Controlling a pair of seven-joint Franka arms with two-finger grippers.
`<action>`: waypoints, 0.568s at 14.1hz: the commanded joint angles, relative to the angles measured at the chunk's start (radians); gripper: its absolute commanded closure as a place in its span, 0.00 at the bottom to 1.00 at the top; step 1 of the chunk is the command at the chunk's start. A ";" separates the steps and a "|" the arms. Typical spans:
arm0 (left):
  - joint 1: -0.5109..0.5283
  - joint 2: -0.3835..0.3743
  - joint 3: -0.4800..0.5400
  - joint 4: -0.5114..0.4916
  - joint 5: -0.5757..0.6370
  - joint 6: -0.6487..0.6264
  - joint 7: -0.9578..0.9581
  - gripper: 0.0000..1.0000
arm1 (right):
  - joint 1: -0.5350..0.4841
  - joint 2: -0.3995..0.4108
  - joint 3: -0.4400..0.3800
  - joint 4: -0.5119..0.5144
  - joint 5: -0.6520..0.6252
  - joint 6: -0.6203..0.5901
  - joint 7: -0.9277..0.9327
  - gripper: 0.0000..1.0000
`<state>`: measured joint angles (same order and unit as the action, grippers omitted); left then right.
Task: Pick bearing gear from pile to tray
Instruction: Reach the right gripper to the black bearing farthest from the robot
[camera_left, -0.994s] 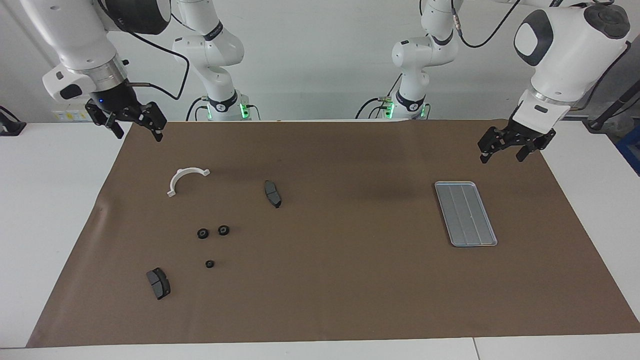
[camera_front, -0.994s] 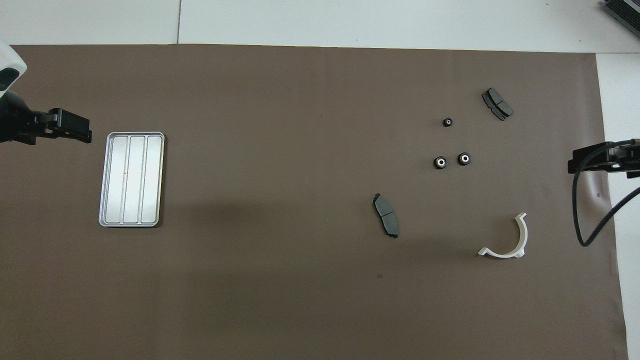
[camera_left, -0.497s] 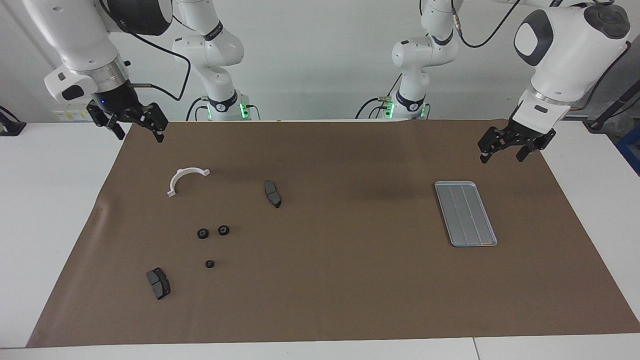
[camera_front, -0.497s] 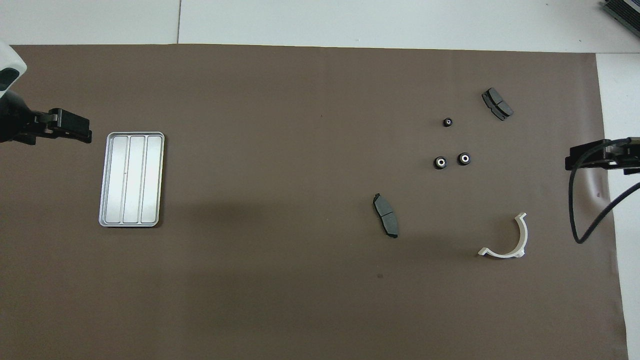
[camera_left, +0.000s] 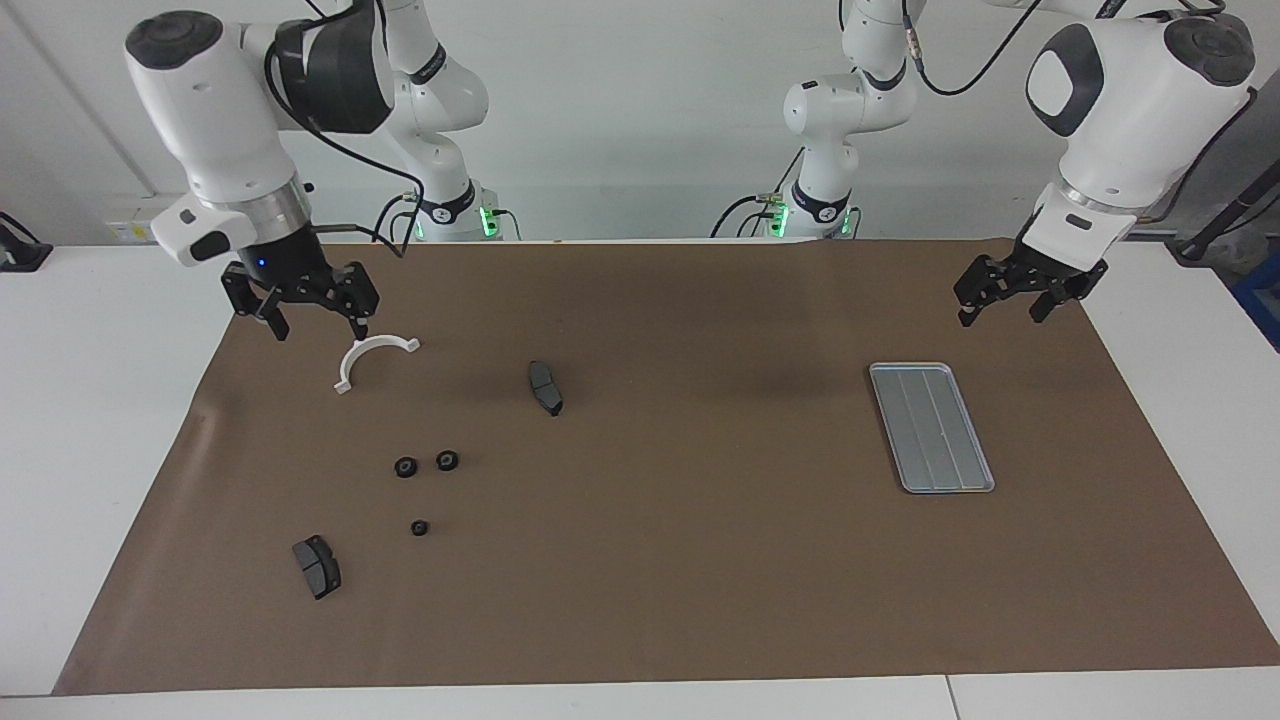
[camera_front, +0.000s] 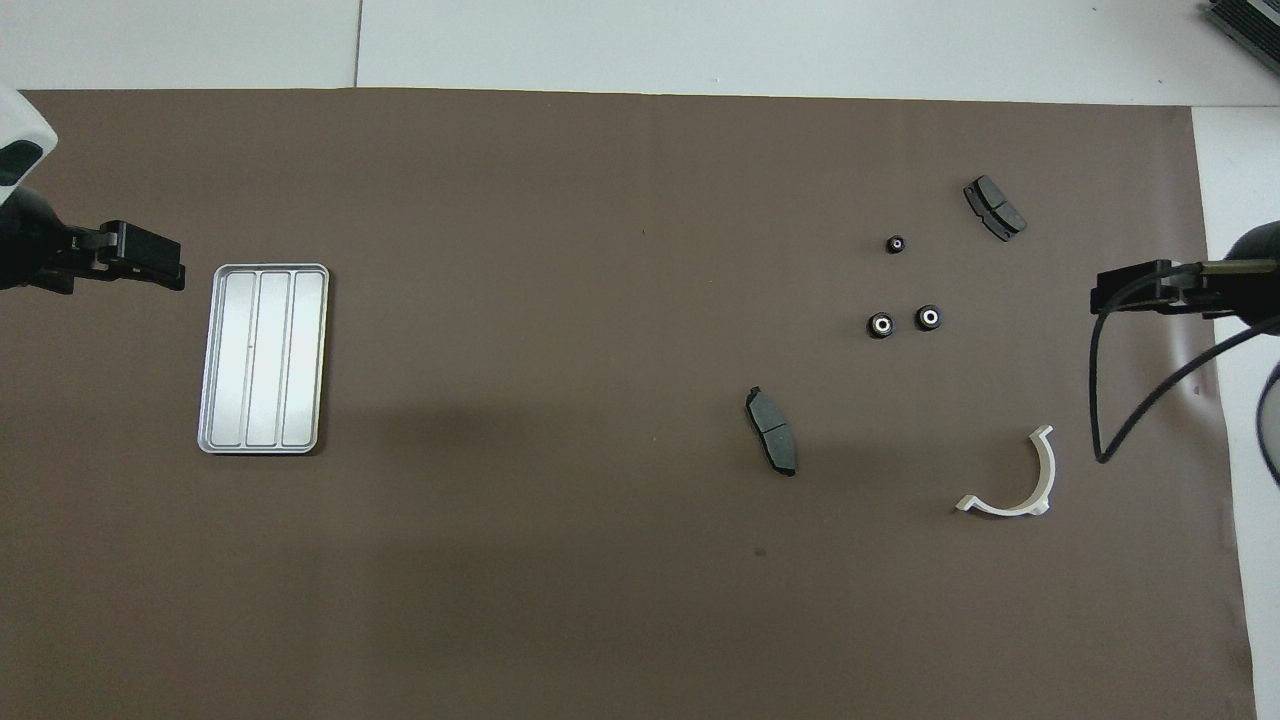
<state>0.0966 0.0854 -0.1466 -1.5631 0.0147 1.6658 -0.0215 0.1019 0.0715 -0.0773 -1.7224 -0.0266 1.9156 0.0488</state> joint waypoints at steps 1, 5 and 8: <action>0.000 -0.036 0.006 -0.037 0.016 0.006 0.006 0.00 | -0.002 0.108 0.004 0.010 0.022 0.109 0.017 0.00; -0.009 -0.038 0.007 -0.032 0.016 -0.034 -0.011 0.00 | 0.016 0.256 0.004 0.010 0.033 0.298 0.017 0.00; -0.023 -0.036 0.004 -0.028 0.016 -0.023 -0.041 0.00 | 0.016 0.323 0.005 0.010 0.034 0.400 0.017 0.00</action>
<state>0.0954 0.0783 -0.1480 -1.5659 0.0148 1.6465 -0.0304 0.1235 0.3616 -0.0764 -1.7265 -0.0072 2.2707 0.0502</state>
